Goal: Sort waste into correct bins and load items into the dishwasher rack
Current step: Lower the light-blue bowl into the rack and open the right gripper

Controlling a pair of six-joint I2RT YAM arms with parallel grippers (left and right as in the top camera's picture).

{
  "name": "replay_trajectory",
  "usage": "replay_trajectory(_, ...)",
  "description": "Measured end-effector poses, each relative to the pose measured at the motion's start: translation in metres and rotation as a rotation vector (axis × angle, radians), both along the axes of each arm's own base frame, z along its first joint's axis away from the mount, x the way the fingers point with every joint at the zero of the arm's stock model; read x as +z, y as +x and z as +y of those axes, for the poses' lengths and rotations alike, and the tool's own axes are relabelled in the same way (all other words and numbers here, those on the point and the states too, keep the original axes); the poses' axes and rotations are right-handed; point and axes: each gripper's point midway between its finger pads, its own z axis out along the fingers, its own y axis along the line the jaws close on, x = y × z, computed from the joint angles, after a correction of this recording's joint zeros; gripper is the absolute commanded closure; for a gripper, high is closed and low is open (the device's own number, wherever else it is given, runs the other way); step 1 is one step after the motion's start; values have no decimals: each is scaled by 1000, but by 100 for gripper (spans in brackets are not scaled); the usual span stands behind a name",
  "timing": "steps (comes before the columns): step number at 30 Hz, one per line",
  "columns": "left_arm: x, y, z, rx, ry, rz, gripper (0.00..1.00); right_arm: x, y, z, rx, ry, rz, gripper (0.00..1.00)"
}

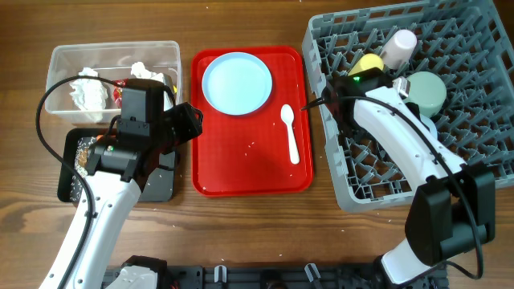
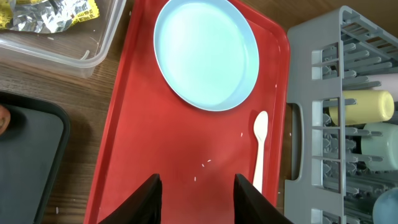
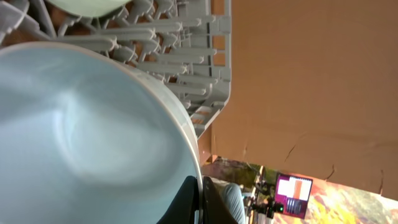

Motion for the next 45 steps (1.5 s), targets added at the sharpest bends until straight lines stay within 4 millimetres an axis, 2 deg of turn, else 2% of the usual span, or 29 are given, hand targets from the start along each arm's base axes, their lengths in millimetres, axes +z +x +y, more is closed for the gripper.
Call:
replay_trajectory(10,0,0,0,0,0,0,63,13,10,-4,42,-80,-37,96)
replay_trajectory(30,0,1,1,5,5,-5,64,-4,3,13,55,-19,-22,95)
replay_trajectory(34,1,1,1,5,5,-6,63,-10,-1,19,50,16,2,80)
replay_trajectory(36,1,2,1,5,4,-10,63,-15,-4,25,53,44,22,78)
replay_trajectory(37,2,2,1,5,4,-12,63,-17,-6,27,53,55,31,74)
replay_trajectory(38,2,3,1,5,3,-15,63,-19,-7,29,50,67,38,64)
replay_trajectory(39,2,3,1,5,3,-16,63,-21,-9,30,47,79,50,59)
replay_trajectory(45,3,4,1,5,2,-20,63,-39,-23,42,-14,205,100,49)
